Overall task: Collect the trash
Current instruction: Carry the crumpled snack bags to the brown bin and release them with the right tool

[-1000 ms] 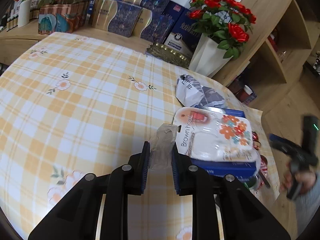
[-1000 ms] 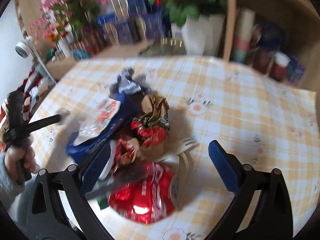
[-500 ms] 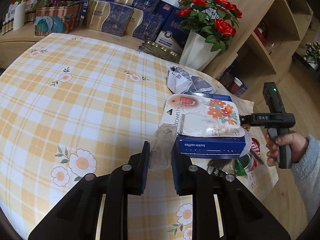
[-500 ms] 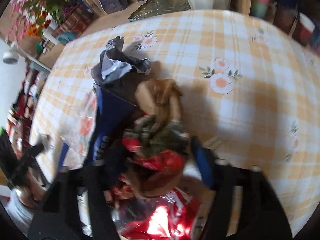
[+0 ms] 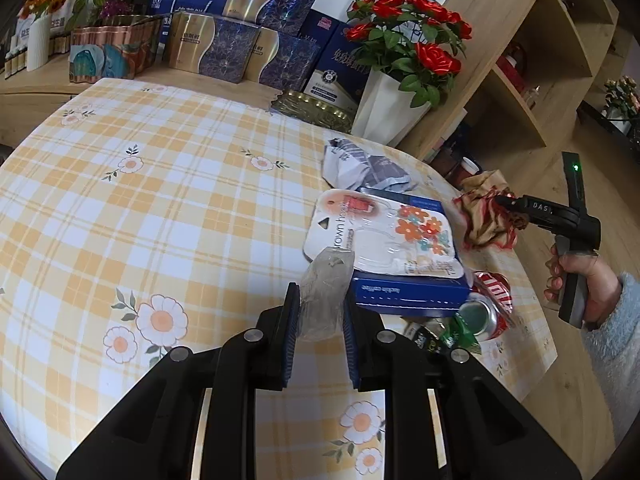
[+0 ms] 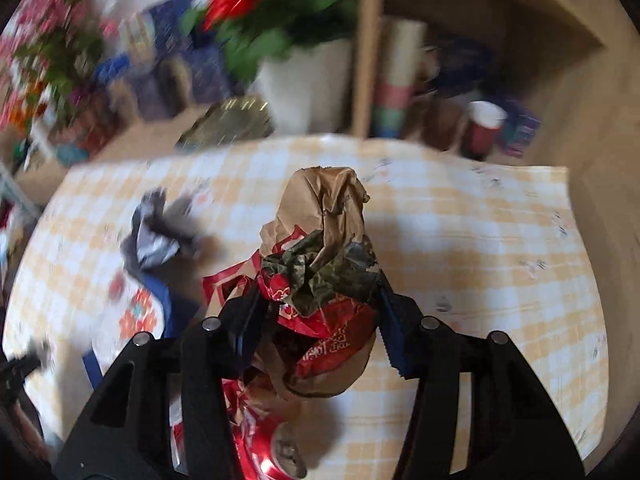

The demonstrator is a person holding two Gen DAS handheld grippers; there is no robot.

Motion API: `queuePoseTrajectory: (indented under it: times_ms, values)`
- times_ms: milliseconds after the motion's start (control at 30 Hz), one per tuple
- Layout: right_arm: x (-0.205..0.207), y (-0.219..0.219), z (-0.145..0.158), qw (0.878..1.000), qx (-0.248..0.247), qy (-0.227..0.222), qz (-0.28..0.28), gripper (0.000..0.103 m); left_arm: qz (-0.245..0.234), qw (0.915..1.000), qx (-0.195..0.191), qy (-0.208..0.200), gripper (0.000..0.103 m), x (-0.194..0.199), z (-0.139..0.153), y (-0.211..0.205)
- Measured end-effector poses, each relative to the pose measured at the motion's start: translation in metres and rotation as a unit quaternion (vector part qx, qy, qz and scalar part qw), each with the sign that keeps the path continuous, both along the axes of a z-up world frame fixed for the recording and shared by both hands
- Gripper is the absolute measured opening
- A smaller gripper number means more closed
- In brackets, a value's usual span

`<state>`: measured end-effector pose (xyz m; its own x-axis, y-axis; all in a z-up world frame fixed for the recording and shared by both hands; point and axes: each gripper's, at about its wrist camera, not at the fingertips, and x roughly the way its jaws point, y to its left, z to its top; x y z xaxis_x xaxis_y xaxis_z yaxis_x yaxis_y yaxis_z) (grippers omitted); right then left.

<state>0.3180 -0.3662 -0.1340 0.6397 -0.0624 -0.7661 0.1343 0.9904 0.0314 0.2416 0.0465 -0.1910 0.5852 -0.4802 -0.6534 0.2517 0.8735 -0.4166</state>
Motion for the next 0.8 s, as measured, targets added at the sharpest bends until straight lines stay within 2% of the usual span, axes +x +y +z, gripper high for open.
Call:
queuePoseTrajectory:
  times_ms: [67, 233, 800]
  values:
    - [-0.012, -0.009, 0.009, 1.0, 0.003, -0.023, -0.013, 0.053, -0.003, 1.0, 0.0, -0.002, 0.02, -0.004, 0.003, -0.001]
    - [-0.045, -0.022, 0.029, 0.998, 0.041, -0.048, -0.016, 0.053, -0.009, 0.9999, 0.001, -0.014, 0.02, -0.021, 0.021, -0.002]
    - [-0.201, 0.019, 0.076, 0.99, 0.09, -0.106, 0.036, 0.053, -0.063, 0.9966, 0.015, -0.051, 0.02, -0.124, 0.06, -0.012]
